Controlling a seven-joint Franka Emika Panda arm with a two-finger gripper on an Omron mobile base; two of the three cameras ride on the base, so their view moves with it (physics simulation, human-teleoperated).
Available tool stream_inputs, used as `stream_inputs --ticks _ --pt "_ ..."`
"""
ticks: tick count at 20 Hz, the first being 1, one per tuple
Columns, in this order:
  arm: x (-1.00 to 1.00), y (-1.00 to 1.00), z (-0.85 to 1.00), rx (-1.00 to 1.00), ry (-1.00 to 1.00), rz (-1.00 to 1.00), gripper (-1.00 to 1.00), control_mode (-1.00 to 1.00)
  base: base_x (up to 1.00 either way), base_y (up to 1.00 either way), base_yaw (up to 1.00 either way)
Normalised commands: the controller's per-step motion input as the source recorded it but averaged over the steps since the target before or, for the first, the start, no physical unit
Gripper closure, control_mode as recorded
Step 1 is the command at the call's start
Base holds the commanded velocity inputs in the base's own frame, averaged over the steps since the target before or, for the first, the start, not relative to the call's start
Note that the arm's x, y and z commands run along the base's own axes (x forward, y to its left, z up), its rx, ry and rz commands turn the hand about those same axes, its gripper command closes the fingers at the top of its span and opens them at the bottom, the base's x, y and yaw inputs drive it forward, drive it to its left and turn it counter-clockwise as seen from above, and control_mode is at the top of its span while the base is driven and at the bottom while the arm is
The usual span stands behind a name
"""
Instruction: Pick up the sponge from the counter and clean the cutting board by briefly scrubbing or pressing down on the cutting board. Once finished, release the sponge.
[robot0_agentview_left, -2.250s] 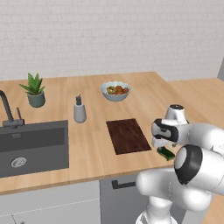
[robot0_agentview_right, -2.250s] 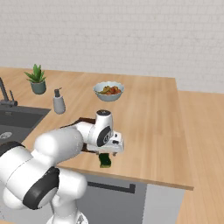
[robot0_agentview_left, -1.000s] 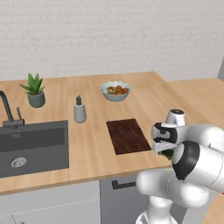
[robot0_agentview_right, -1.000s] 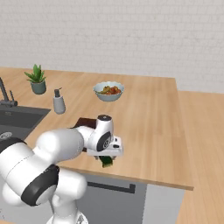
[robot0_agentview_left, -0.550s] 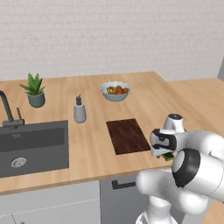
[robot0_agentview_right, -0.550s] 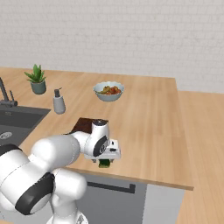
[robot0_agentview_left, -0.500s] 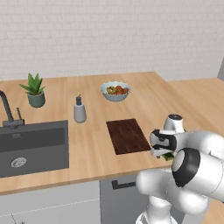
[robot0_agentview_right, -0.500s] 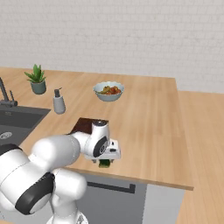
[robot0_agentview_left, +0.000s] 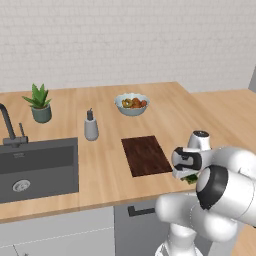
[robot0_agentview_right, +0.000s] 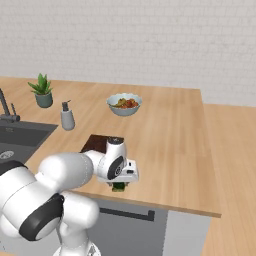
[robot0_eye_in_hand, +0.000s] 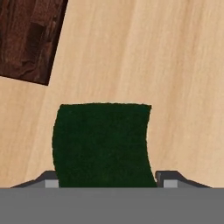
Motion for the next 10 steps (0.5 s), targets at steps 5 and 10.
stream_inputs --ticks 5,10 --pt "-0.01 0.0 0.0 0.0 -0.02 0.0 1.0 -1.0 0.0 0.0 0.0" --pt "-0.12 0.2 0.25 0.0 -0.06 -0.11 1.0 -1.0 0.0 0.0 0.0"
